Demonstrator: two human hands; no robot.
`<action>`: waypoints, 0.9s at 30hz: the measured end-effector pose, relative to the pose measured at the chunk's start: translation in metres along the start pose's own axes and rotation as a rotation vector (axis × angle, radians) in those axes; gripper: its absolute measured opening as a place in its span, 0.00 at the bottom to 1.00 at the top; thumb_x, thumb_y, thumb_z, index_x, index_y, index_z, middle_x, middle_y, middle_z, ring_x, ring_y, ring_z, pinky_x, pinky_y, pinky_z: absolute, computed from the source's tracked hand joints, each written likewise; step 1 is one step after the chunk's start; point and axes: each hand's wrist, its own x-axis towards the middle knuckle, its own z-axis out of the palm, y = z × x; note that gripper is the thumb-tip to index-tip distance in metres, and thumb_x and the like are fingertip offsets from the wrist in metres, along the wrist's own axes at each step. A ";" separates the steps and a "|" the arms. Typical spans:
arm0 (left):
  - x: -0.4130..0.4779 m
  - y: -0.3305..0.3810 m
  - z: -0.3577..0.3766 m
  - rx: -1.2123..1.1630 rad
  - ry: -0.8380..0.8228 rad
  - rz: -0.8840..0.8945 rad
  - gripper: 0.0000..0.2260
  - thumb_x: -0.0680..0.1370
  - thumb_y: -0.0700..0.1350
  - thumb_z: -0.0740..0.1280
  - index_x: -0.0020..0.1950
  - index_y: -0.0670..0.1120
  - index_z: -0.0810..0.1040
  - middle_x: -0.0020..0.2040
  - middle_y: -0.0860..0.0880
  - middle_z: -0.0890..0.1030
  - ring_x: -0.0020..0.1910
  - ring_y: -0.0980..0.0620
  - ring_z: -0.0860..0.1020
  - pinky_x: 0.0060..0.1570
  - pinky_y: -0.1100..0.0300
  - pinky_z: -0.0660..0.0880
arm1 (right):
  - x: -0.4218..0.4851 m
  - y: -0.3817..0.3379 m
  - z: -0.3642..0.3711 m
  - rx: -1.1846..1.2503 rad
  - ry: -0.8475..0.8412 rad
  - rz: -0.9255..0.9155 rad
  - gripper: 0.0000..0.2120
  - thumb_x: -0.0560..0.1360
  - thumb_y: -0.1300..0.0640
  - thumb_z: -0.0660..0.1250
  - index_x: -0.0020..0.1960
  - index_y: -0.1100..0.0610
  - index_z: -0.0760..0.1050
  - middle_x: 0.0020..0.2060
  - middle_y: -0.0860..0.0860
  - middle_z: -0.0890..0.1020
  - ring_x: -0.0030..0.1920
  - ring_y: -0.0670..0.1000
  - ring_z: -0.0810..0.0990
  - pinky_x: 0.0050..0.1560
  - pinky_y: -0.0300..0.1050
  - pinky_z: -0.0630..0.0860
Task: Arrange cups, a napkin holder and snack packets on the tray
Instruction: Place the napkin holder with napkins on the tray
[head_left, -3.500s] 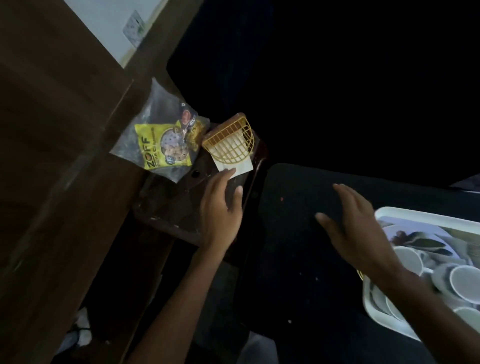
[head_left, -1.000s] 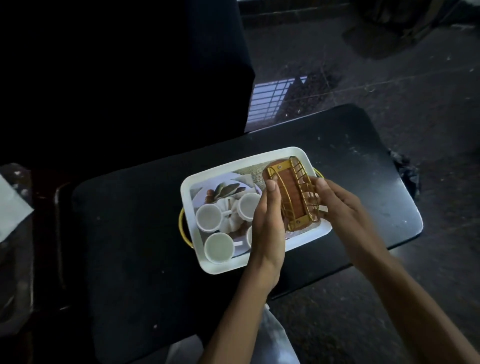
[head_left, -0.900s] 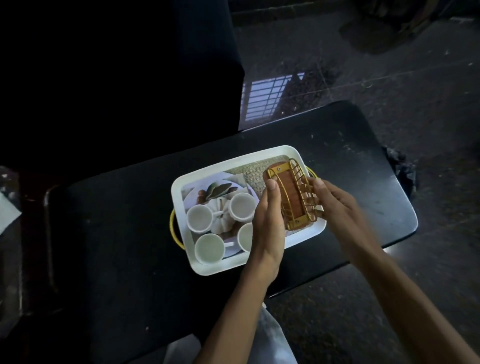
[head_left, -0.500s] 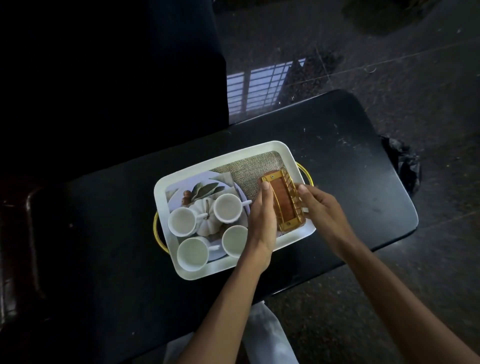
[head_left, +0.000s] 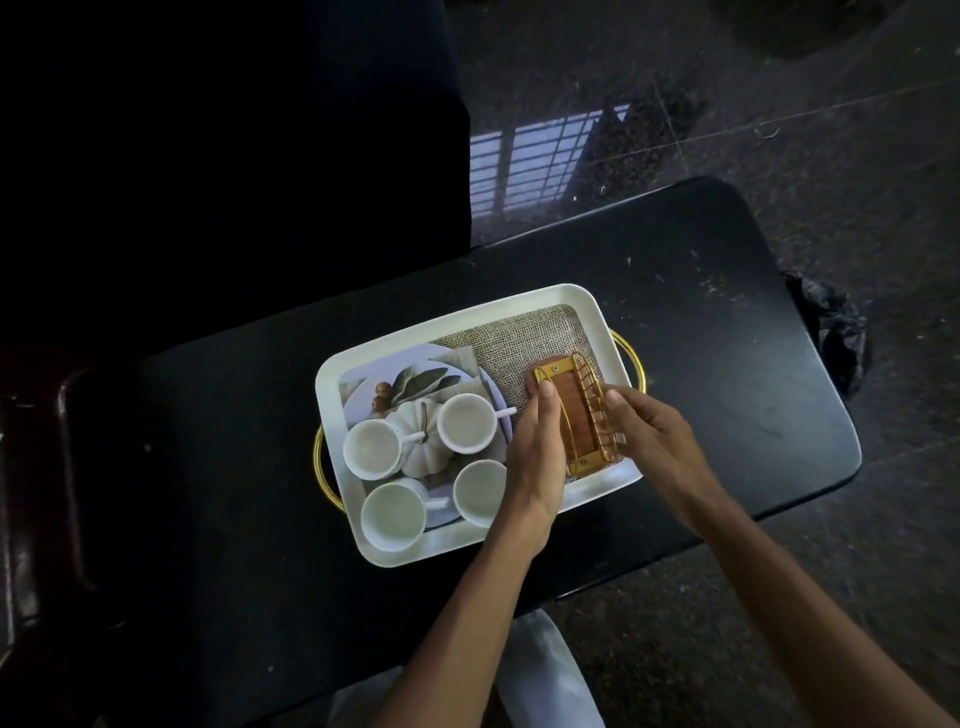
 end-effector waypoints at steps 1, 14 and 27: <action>-0.001 0.001 0.000 -0.011 0.003 -0.002 0.25 0.82 0.66 0.54 0.72 0.54 0.74 0.64 0.48 0.82 0.63 0.51 0.81 0.64 0.43 0.78 | 0.000 -0.001 0.000 -0.017 0.005 0.001 0.17 0.83 0.47 0.58 0.63 0.52 0.80 0.53 0.51 0.85 0.54 0.52 0.84 0.59 0.60 0.80; -0.052 0.031 -0.087 0.210 0.197 0.452 0.18 0.84 0.52 0.58 0.74 0.52 0.73 0.74 0.59 0.72 0.72 0.72 0.65 0.72 0.70 0.64 | -0.031 -0.066 0.063 -0.271 0.269 -0.369 0.14 0.79 0.57 0.66 0.64 0.53 0.76 0.56 0.43 0.77 0.55 0.47 0.79 0.54 0.40 0.76; -0.067 0.035 -0.325 1.524 0.436 0.584 0.28 0.84 0.62 0.48 0.81 0.51 0.60 0.83 0.43 0.54 0.83 0.42 0.49 0.77 0.33 0.49 | -0.048 -0.126 0.269 -1.098 -0.175 -0.572 0.39 0.79 0.37 0.56 0.81 0.54 0.44 0.81 0.55 0.46 0.80 0.57 0.40 0.78 0.59 0.52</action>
